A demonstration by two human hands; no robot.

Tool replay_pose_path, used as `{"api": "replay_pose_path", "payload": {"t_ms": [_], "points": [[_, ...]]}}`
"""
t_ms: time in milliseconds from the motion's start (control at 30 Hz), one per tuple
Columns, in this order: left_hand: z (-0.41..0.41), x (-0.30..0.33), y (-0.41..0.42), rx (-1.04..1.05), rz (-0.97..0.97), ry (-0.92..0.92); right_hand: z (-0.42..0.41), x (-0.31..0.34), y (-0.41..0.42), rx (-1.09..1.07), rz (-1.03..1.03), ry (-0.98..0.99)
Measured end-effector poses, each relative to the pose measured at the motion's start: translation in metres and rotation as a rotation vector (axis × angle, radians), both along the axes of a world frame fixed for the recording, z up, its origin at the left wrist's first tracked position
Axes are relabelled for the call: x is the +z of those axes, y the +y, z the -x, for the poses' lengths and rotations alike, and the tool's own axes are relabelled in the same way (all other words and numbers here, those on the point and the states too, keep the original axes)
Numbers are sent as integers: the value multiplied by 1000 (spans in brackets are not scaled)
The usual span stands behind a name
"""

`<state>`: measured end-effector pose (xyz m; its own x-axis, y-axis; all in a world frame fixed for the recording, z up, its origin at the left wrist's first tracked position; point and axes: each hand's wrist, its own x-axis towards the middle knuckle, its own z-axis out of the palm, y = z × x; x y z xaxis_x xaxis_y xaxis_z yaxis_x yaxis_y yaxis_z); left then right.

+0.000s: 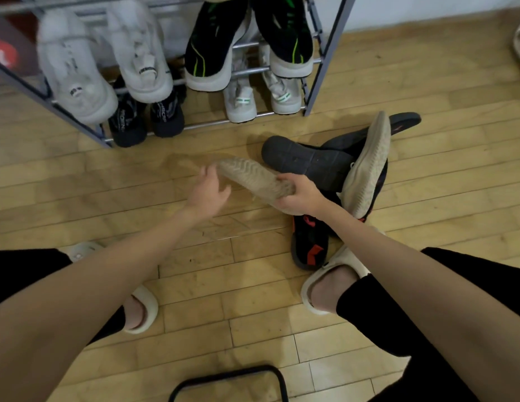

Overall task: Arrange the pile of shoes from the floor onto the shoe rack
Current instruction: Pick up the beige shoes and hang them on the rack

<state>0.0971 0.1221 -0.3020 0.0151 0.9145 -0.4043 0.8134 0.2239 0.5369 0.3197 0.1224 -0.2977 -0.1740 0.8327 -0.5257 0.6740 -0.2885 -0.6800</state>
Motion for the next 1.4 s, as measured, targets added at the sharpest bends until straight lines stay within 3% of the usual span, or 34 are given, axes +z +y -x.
{"api": "replay_pose_path", "payload": {"t_ms": [167,300,433,533,667,833,900,1067,1167,1300,1400], "points": [[-6,16,7,413,176,-195,-7,21,-11,-209,213,436],[-14,22,8,586,349,-645,-12,27,-17,-214,467,736],[-22,26,9,713,353,-914,-14,25,-22,-161,634,853],[-23,30,10,737,401,-1022,-14,21,-23,-164,597,763],[-29,32,11,750,381,-980,-11,25,-22,-200,412,586],[-37,29,10,704,311,-796,-28,20,-24,-282,-328,-129],[-38,28,9,695,314,-772,-41,15,-27,-390,-448,-288],[-43,26,7,673,309,-708,-70,-6,-33,-494,-245,-576],[-49,24,6,629,308,-684,-77,-16,-41,-488,-91,-587],[-59,21,5,597,316,-662,-79,-21,-42,-434,-100,-604],[-65,21,3,600,308,-652,-76,-14,-35,-508,-83,-563]]}}
